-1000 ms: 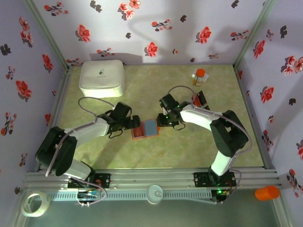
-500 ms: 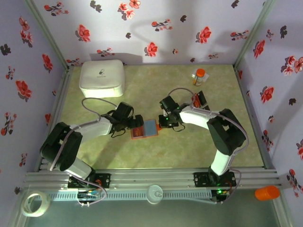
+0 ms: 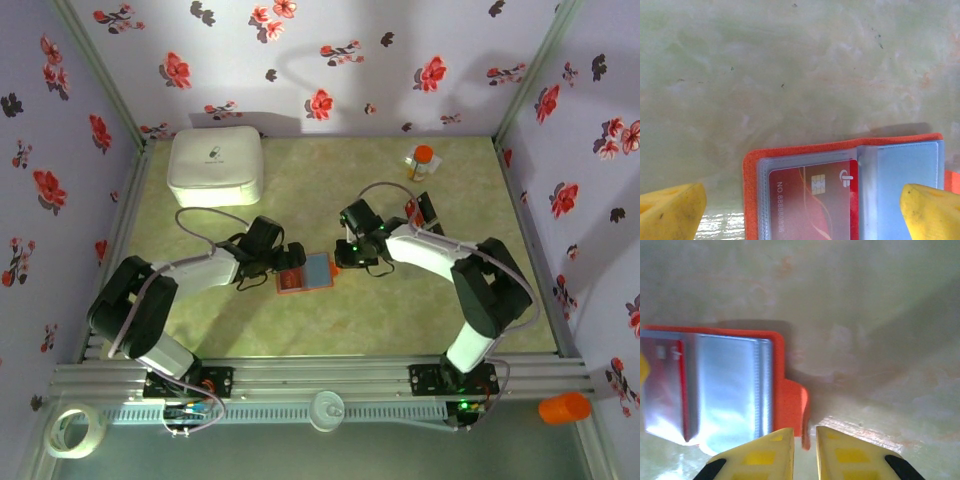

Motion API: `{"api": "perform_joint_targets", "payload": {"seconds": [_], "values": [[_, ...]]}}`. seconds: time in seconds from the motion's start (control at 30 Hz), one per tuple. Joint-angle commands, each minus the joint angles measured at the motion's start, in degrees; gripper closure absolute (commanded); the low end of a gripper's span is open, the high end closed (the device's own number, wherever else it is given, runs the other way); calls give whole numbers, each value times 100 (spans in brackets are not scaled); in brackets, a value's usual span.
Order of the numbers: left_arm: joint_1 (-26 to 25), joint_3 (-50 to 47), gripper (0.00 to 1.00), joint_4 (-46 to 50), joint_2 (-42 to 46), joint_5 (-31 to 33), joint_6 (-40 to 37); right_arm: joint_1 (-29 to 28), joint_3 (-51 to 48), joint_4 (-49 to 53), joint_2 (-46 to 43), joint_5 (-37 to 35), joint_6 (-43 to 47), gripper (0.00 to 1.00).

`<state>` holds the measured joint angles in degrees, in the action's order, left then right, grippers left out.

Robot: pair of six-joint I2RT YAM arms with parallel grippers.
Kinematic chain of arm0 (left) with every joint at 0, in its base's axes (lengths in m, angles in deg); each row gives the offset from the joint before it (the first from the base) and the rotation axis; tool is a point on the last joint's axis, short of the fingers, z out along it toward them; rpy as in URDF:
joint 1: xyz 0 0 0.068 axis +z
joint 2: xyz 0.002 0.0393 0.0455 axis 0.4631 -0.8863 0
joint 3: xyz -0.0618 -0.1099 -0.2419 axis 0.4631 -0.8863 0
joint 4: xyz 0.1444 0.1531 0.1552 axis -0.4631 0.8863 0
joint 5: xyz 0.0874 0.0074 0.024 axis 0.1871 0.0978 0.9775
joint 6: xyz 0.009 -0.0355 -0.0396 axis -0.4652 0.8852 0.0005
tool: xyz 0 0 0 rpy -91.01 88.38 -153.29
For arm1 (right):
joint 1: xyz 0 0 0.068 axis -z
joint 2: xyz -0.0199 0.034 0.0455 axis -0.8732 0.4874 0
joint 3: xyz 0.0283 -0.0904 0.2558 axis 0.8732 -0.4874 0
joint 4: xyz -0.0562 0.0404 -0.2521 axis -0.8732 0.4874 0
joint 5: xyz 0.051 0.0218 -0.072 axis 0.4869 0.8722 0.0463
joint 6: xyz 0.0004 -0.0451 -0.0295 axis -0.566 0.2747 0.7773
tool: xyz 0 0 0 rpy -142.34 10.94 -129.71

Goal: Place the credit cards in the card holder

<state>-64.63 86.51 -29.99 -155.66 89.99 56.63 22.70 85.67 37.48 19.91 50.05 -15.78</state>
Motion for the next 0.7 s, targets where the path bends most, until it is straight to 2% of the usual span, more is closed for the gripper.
{"api": "perform_joint_targets", "payload": {"seconds": [0.0, 0.3, 0.67], "values": [[-32, 93, 0, -18, 180, 19, 62, -58, 169, 59, -114, 283, -187, 83], [-32, 69, 0, 57, 302, 111, 62, -374, 255, -530, 474, 661, -543, 92], [-32, 111, 0, 59, 183, 57, 15, -379, 12, -663, 943, 459, -503, 96]]}}
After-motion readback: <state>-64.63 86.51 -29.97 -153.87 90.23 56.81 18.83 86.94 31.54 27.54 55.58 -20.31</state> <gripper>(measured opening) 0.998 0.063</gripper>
